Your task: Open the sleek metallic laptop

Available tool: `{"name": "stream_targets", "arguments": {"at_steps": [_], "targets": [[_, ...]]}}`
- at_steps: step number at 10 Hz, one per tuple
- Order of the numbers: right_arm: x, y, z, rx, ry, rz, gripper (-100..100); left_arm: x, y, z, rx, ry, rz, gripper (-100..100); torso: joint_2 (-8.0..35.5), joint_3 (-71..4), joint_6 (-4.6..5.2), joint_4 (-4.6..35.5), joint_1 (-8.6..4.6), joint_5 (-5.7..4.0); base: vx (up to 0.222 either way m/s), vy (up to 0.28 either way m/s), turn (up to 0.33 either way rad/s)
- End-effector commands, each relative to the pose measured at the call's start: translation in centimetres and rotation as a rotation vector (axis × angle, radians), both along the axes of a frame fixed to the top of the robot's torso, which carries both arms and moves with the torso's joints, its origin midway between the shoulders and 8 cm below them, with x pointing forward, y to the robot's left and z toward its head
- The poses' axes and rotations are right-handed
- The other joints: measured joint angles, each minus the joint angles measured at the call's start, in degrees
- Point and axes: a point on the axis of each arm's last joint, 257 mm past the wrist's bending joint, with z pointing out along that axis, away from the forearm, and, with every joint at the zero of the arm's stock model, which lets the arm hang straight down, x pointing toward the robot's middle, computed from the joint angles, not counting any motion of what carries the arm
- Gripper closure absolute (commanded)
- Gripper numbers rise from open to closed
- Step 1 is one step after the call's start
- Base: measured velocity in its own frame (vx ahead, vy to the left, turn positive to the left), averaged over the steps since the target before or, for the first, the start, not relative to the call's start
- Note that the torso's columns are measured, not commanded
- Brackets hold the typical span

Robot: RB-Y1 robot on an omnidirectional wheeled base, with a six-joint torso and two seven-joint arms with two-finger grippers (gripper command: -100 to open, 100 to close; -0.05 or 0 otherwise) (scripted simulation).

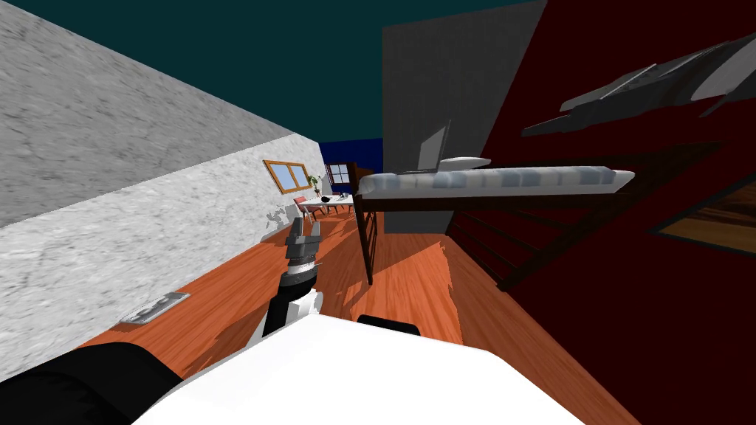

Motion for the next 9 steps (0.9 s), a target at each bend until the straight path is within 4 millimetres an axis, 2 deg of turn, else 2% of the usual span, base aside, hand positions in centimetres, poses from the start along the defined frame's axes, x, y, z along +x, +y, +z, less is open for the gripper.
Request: {"name": "stream_targets", "arguments": {"at_steps": [1,3,4,5,6,7,9], "targets": [[-0.2,-0.8,1.3,-0.086,-0.006,-0.05,-100,0.0,0.0,0.0,0.0,0.0,0.0,0,0.12,0.09,0.01,0.05,-0.09,-0.03,0.095,0.028,0.085],[-0.2,-0.4,1.6,-0.101,-0.007,-0.051,-100,0.0,0.0,0.0,0.0,0.0,0.0,0,-0.48,-0.28,-0.02,-0.11,0.2,0.08,0.095,0.01,0.021],[-0.6,-0.4,3.5,-0.162,-0.019,-0.08,-100,0.0,0.0,0.0,0.0,0.0,0.0,0,-0.4,-0.26,-0.03,-0.12,0.24,0.06,0.137,0.056,0.09],[-0.6,-0.4,3.5,-0.162,-0.019,-0.08,-100,0.0,0.0,0.0,0.0,0.0,0.0,0,-0.56,-0.32,-0.05,-0.13,0.39,0.13,0.146,0.059,0.043],[-0.9,-0.7,4.8,-0.204,-0.028,-0.107,-100,0.0,0.0,0.0,0.0,0.0,0.0,0,-0.53,-0.32,-0.03,-0.14,0.39,0.13,0.189,0.067,0.066],[-1.0,-0.4,5.1,-0.218,-0.029,-0.108,-100,0.0,0.0,0.0,0.0,0.0,0.0,0,-0.57,-0.33,-0.04,-0.13,0.34,0.12,0.158,0.053,0.046],[-1.6,-0.4,7.6,-0.307,-0.044,-0.155,-100,0.0,0.0,0.0,0.0,0.0,0.0,0,-0.31,-0.17,-0.03,-0.06,0.13,0.06,0.209,0.05,0.122]]}}
